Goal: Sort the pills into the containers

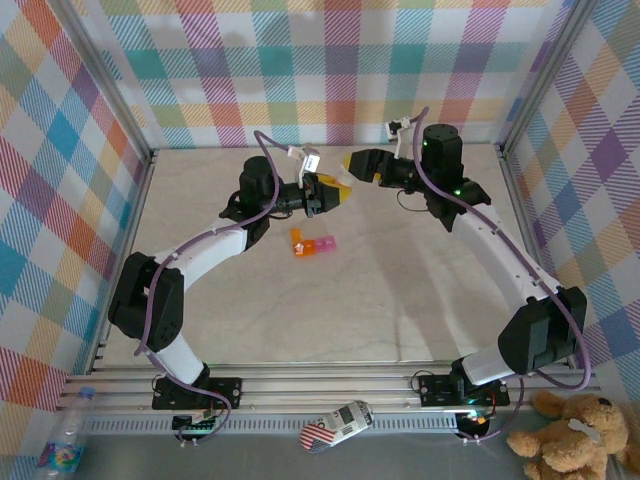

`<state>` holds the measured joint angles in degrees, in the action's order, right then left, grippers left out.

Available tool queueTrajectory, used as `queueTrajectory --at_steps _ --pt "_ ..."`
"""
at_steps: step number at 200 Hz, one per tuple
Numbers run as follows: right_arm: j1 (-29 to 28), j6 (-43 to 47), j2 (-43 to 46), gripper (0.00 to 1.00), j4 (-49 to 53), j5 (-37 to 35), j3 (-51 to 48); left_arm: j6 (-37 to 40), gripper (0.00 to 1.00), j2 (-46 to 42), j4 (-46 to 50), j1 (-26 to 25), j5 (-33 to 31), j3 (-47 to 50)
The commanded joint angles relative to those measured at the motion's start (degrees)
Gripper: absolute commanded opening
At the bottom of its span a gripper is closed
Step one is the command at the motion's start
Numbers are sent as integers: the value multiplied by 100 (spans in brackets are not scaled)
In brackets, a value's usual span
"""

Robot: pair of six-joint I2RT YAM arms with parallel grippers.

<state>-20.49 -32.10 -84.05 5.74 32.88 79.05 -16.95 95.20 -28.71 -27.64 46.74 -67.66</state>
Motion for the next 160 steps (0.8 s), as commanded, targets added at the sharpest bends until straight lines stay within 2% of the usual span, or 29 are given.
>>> queueTrajectory --at_steps 1,45,75,94,135,148,160 --pt "-14 34 -113 65 -217 139 66 -23 0 -111 -243 -10 161 -154" --pt "-19 -1 -243 45 -200 236 121 -1 0 -120 -223 -13 169 -144" --pt "-66 -91 -222 40 -193 34 10 32 0 -117 -164 -14 80 -179" --pt "-241 -188 -161 39 -207 -447 -156 110 0 -120 -83 -18 -75 -196" --pt "-864 -754 -17 35 -600 -2167 -805 346 0 -237 119 -101 -810 -116" --pt "-976 -902 -34 36 -754 -2367 -916 347 0 -225 113 -101 -919 -114" --pt "-1002 -947 -65 41 -733 -2394 -869 344 0 -222 145 -102 -947 -116"
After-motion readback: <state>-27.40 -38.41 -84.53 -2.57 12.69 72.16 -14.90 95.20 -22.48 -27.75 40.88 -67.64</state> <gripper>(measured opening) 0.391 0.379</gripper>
